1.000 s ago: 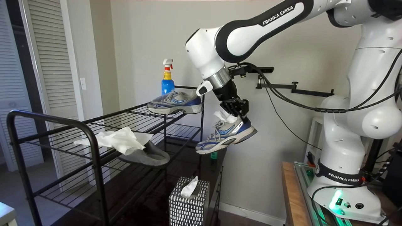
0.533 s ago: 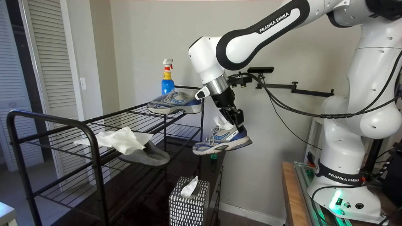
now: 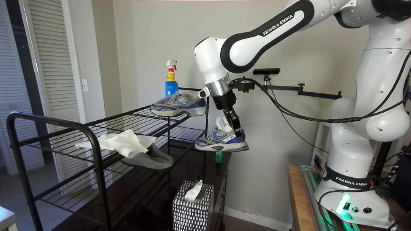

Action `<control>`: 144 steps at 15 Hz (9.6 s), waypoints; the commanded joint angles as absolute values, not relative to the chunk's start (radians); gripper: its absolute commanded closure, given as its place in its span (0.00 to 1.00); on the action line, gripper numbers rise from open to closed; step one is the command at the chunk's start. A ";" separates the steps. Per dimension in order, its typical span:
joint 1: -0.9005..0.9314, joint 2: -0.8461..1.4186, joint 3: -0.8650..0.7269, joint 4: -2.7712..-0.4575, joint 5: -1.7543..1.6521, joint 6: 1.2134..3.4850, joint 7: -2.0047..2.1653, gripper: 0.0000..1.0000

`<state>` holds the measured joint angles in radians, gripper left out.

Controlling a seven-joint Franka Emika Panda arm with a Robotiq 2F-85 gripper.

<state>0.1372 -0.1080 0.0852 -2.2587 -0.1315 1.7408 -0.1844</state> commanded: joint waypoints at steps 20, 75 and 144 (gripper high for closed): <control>0.127 -0.102 0.116 -2.392 -0.217 2.109 -0.025 0.94; 0.191 0.263 0.103 -2.036 -0.799 2.106 0.240 0.94; 0.038 -0.099 0.083 -2.582 -0.302 3.000 0.406 0.00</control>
<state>0.0716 -0.0649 0.0750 -2.5015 -0.1659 2.8641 0.2724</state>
